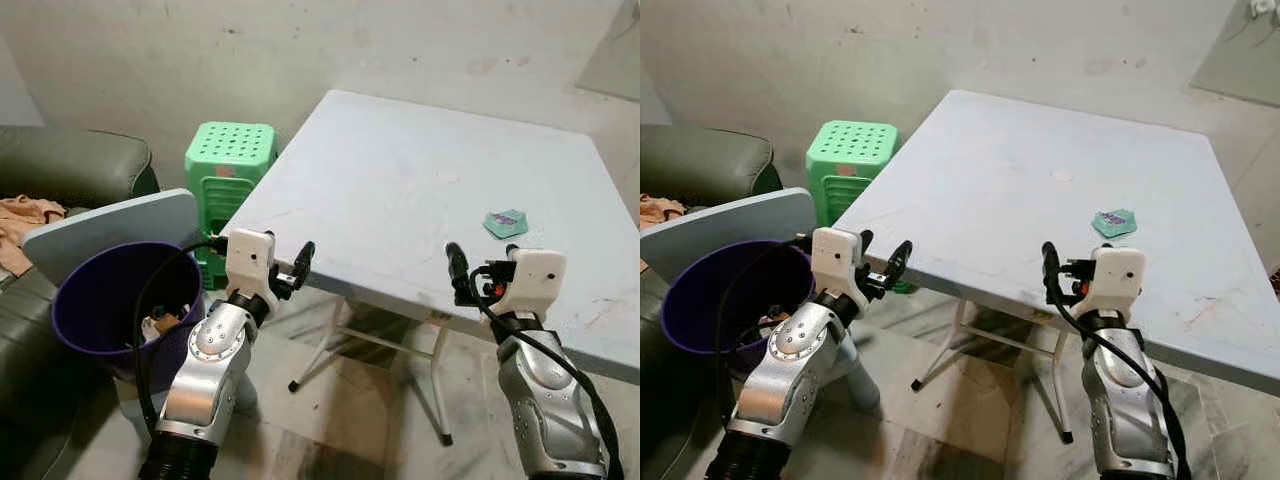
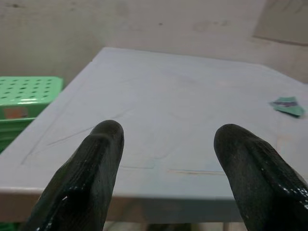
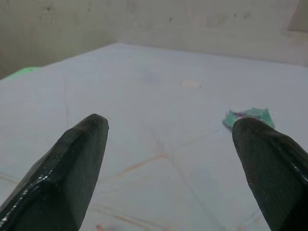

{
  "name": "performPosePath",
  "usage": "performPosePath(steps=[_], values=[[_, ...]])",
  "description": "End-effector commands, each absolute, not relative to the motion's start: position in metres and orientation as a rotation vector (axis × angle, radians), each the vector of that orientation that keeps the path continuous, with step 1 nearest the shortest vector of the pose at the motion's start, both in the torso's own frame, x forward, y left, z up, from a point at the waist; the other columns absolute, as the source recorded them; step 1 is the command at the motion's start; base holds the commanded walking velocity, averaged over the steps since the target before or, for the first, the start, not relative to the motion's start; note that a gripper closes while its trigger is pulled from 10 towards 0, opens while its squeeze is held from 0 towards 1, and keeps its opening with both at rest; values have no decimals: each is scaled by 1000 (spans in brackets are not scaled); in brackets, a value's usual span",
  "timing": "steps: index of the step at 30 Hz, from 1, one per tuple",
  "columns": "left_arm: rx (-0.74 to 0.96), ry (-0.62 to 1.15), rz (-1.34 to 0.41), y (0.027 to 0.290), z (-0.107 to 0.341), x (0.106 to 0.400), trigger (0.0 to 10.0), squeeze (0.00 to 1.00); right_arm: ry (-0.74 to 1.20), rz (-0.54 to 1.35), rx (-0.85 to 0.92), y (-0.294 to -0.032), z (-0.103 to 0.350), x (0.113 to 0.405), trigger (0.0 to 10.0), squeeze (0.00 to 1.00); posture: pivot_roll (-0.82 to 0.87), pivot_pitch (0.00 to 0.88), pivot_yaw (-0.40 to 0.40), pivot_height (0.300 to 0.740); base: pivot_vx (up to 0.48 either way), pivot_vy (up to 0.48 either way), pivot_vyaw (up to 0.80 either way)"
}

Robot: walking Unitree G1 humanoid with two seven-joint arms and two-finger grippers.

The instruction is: Picking trash to rubbish bin

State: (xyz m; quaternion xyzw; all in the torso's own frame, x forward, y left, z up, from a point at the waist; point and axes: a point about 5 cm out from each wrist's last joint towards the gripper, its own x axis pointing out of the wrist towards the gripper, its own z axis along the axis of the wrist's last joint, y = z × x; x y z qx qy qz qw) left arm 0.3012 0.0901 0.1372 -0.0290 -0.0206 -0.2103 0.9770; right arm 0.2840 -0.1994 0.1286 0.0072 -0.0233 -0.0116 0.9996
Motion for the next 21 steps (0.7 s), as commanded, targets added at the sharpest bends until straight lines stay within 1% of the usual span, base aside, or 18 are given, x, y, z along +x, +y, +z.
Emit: performPosePath(steps=[1,4,6,10,14,15,17,21], values=[[-33,-81,-458,87,142,297,10000,0,-67,-21,7,-200,135,281,10000,0,-44,48,-37,740,0,0,-669],[-42,-62,-445,89,142,297,10000,0,-62,-26,7,-200,134,279,10000,0,-45,53,-38,740,0,0,-669],[-77,-86,-444,91,147,298,10000,0,-58,-27,9,-199,133,277,10000,0,-47,59,-38,740,0,-259,-663],[-97,-84,-419,95,149,301,10000,0,-56,-34,19,-198,133,276,10000,0,-49,67,-38,740,0,-480,-620],[-84,-88,-404,97,152,304,10000,0,-70,-28,29,-197,135,274,10000,0,-49,76,-40,740,0,-416,0],[-128,-105,-385,99,155,305,10000,0,-73,-27,40,-196,136,273,10000,0,-49,78,-41,740,0,0,0],[-158,-90,-372,101,155,306,10000,0,-57,-32,58,-196,134,272,10000,0,-49,78,-41,740,0,0,0],[-136,-73,-357,101,153,307,10000,0,-35,-71,59,-198,132,271,10000,0,-55,88,-40,740,0,0,0]])
